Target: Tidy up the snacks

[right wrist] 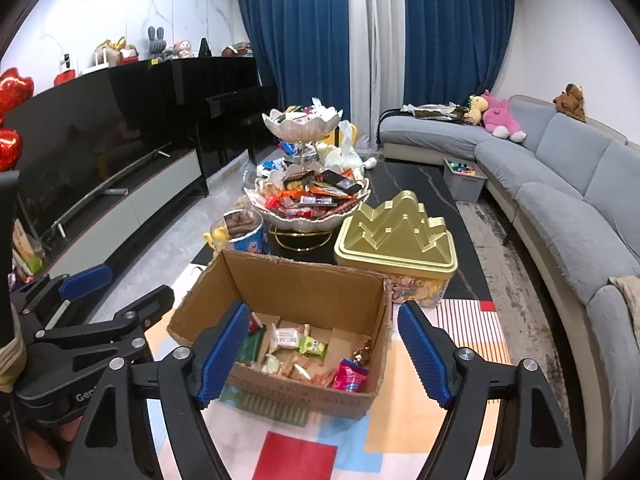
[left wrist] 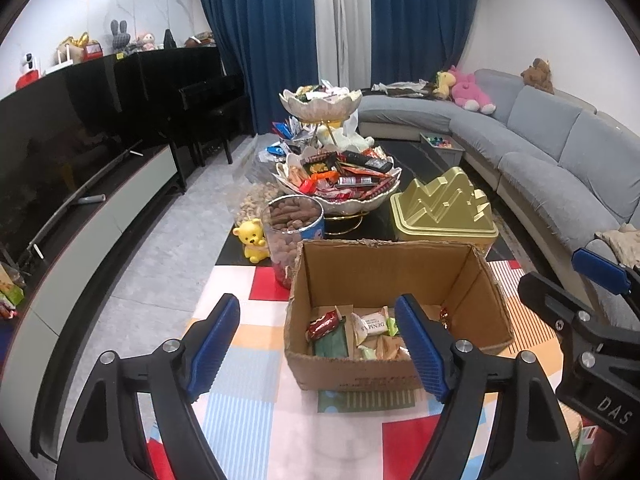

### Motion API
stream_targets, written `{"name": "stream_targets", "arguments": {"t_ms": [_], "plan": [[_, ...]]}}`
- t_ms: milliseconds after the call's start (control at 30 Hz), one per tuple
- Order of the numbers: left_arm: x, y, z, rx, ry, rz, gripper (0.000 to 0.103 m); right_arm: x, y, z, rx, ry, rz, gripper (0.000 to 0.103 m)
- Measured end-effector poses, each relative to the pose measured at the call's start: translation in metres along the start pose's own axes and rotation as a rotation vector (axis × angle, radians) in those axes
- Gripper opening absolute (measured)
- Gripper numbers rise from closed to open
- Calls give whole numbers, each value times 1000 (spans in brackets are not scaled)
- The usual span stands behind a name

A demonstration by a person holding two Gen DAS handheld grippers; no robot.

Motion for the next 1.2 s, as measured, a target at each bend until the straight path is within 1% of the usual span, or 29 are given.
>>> {"name": "stream_targets", "arguments": {"t_ms": [333,467,733,1200], "plan": [[-9,-23,35,5,17,1,83,-6,-13,32,4,-16,-23,78],[-10,-36,46,-11,18,-7,83,-7,-22,46,3,-23,-31,80],[-9,-60,66,-27,13,-21,83,-12,-46,66,-11,-34,-22,80],[-11,-107,104,-50,7,-10,83,-24,-90,105,-30,-36,-28,80]]}}
Point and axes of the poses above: each gripper's, at about its wrist camera, not at the fingertips, and z roughly against the way its jaws point, x to its right, y to its top, the point moved 8 cm from there along -z, roughly the way its jaws point, and after that the axes turned 9 degrees about y, right-handed, at the moved point
